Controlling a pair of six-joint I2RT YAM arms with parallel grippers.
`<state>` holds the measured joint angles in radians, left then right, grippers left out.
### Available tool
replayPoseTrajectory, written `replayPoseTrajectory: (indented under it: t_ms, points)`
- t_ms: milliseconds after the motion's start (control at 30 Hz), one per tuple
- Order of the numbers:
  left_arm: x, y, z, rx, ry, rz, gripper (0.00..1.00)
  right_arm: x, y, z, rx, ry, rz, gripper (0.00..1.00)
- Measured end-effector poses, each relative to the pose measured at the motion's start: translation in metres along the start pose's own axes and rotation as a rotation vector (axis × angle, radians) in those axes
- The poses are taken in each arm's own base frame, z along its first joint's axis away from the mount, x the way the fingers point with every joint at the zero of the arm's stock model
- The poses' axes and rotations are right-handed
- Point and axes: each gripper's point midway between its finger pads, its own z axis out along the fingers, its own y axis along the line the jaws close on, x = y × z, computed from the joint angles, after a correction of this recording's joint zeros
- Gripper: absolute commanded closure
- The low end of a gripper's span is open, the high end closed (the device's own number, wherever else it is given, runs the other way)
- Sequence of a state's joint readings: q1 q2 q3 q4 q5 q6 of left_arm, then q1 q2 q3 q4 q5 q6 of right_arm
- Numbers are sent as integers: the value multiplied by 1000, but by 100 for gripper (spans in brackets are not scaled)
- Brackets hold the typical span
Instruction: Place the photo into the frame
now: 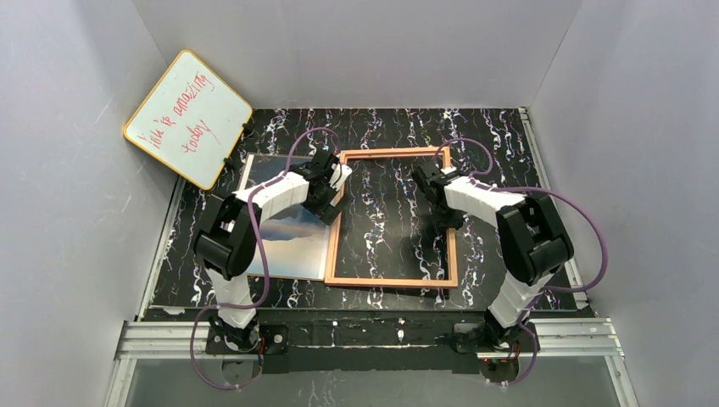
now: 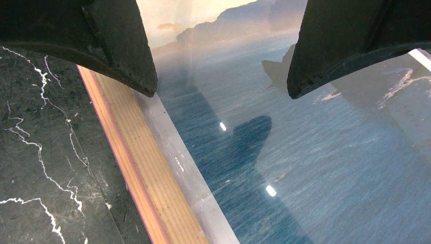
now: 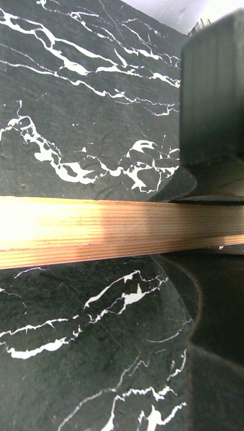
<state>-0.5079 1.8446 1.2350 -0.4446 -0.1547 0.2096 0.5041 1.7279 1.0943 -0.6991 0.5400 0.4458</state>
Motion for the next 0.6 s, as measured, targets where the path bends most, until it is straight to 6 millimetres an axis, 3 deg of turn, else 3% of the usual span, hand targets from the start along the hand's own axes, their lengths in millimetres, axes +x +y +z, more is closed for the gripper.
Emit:
replayPoseTrajectory:
  t_ms: [67, 200, 433, 533, 600]
  points:
    - [-3, 0, 0, -6, -10, 5, 2, 3, 2, 6, 6, 13, -5, 97]
    - [-7, -1, 1, -16, -24, 23, 2, 4, 4, 11, 3, 16, -10, 70]
    - [-12, -3, 2, -28, -29, 45, 2, 2, 2, 13, 1, 8, -14, 45]
    - [-16, -5, 2, -38, -42, 55, 2, 1, -5, 13, 13, 4, -8, 26]
    - [-18, -6, 2, -50, -47, 65, 2, 0, -10, 12, 14, 2, 18, 20]
